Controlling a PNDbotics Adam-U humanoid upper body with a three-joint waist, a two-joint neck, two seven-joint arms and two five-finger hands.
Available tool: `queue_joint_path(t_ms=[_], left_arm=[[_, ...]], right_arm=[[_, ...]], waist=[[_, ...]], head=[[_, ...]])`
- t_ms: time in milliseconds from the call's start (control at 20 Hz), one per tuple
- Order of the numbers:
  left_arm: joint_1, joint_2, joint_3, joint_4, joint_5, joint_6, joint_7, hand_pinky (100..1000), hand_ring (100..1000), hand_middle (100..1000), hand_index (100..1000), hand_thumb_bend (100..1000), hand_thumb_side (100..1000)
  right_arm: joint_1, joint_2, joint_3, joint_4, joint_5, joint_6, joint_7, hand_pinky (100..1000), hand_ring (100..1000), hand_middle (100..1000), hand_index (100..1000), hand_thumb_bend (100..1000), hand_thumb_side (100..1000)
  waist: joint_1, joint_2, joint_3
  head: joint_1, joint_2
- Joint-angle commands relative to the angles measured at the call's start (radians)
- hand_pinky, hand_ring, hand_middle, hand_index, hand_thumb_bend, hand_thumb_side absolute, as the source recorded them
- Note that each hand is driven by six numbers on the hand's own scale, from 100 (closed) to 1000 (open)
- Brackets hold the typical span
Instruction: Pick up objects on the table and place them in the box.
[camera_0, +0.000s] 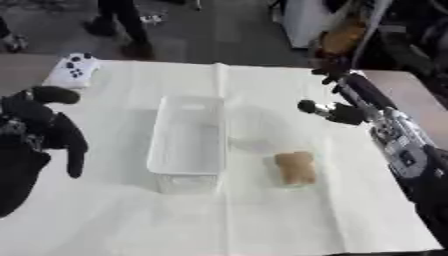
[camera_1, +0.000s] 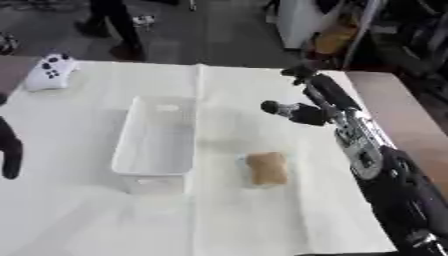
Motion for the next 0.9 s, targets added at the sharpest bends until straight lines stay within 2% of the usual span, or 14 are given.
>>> queue_joint_path(t_ms=[50,150,250,350,600,900], left_arm=[[-0.007,0.010,0.002,-0.018,-0.004,0.001,0.001,309,565,783,735,556,882],[-0.008,0.010,0.002,-0.018,-0.003,0.000,0.001,310,565,783,735,557,880],[-0.010,0.010,0.003,-0.018,-0.003,0.000,0.001,310,565,783,735,558,879],[-0.011,0.010,0.003,-0.018,-0.001,0.000,0.001,310,565,783,735,557,879],[-0.012,0.012,0.003,-0.018,0.002,0.000,0.000,310,565,782,735,557,877],[-0.010,0.013,0.004,-0.018,0.001,0.000,0.000,310,565,783,735,555,879]], right_arm=[[-0.021,-0.025,-0.003,0.019,0.025,0.006,0.000,685,804,872,924,964,1000],[-0.018,-0.019,-0.003,0.026,0.030,0.009,0.001,687,809,878,924,977,999],[-0.008,-0.013,-0.004,0.022,0.026,0.015,0.003,685,811,882,924,936,1000],[0.012,-0.010,0.001,-0.001,0.007,0.028,0.006,677,810,883,921,944,1000],[0.070,-0.037,0.040,-0.092,-0.054,0.018,0.021,687,814,883,924,976,1000],[0.112,-0.043,0.059,-0.138,-0.050,0.041,0.038,689,814,886,924,943,1000]], waist=[[0.003,-0.015,0.003],[0.003,-0.015,0.004],[0.003,-0.016,0.006],[0.002,-0.016,0.007],[0.002,-0.017,0.008],[0.004,-0.019,0.006]], head=[[0.001,-0.004],[0.001,-0.002],[0.003,-0.001],[0.009,-0.002],[0.024,-0.005],[0.028,-0.006]])
